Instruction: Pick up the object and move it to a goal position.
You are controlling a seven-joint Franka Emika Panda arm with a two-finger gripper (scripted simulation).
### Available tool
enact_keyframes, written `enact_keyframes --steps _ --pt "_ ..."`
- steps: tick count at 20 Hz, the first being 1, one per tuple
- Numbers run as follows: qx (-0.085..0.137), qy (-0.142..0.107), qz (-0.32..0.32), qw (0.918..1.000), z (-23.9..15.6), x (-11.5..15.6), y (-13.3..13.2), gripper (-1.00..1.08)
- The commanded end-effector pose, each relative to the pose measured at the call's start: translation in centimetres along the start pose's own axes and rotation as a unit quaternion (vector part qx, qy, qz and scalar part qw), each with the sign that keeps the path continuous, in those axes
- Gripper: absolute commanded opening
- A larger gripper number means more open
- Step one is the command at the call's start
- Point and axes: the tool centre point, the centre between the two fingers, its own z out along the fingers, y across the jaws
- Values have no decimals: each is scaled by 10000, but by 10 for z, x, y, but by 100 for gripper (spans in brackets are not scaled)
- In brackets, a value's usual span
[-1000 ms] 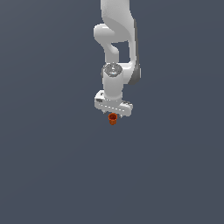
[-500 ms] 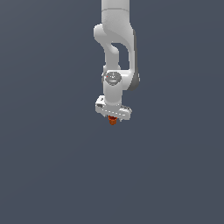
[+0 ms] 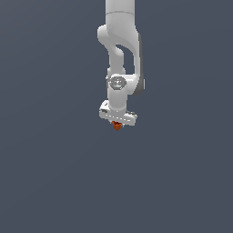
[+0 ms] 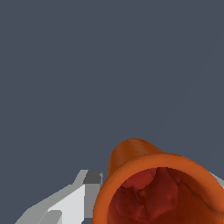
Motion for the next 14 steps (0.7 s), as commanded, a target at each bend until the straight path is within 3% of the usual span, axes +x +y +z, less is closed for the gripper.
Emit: enact_keyframes --steps 1,14 --pt "-3 -5 1 10000 1 0 0 -100" --pt "0 -1 0 10000 -21 3 -9 -100"
